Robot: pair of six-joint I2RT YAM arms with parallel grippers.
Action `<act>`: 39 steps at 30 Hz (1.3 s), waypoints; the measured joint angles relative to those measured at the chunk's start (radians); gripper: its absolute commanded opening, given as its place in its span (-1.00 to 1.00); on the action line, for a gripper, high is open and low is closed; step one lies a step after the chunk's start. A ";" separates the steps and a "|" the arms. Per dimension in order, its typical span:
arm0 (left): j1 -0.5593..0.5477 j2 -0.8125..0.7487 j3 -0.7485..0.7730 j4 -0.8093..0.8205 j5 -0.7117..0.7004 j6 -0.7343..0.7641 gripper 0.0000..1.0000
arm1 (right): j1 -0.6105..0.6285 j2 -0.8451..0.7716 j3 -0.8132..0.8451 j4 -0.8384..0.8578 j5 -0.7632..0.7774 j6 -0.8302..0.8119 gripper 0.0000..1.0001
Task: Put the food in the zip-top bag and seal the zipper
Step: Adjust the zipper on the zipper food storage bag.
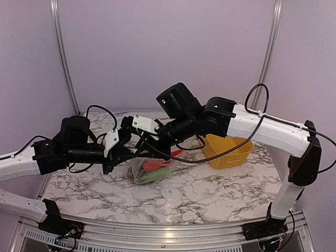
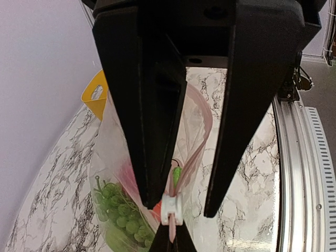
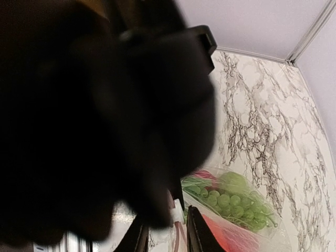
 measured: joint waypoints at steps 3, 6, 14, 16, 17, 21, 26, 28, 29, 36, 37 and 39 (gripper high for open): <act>0.000 -0.005 -0.001 0.007 -0.005 -0.017 -1.00 | 0.000 0.000 0.000 0.007 -0.002 -0.003 -0.61; 0.000 -0.013 -0.005 0.019 -0.009 -0.032 -1.00 | 0.000 0.000 0.000 0.015 -0.004 -0.014 -0.72; -0.001 -0.026 -0.016 0.034 -0.030 -0.058 -1.00 | 0.000 0.000 0.000 0.030 0.013 -0.023 -0.97; -0.001 -0.029 -0.017 0.035 -0.035 -0.064 -1.00 | 0.000 0.000 0.000 0.031 0.021 -0.026 -0.99; -0.001 -0.029 -0.017 0.036 -0.038 -0.065 -1.00 | 0.000 0.000 0.000 0.032 0.026 -0.029 -1.00; -0.002 -0.036 -0.021 0.038 -0.049 -0.071 -1.00 | 0.000 0.000 0.004 0.032 0.055 -0.040 -1.00; -0.002 -0.058 -0.022 0.044 -0.068 -0.076 -1.00 | 0.006 0.000 0.038 -0.002 0.102 -0.043 -1.00; -0.002 -0.070 -0.022 0.041 -0.081 -0.076 -1.00 | 0.005 -0.001 0.048 -0.018 0.122 -0.044 -1.00; -0.002 -0.074 -0.022 0.040 -0.087 -0.077 -1.00 | 0.004 -0.002 0.050 -0.024 0.129 -0.043 -1.00; 0.019 -0.107 -0.023 0.016 -0.125 -0.076 -1.00 | -0.023 -0.021 0.051 -0.077 0.172 -0.042 -1.00; 0.026 -0.114 -0.023 0.013 -0.128 -0.076 -1.00 | -0.030 -0.025 0.050 -0.082 0.177 -0.042 -1.00; 0.043 -0.130 -0.023 0.010 -0.132 -0.076 -1.00 | -0.050 -0.042 0.042 -0.092 0.185 -0.040 -1.00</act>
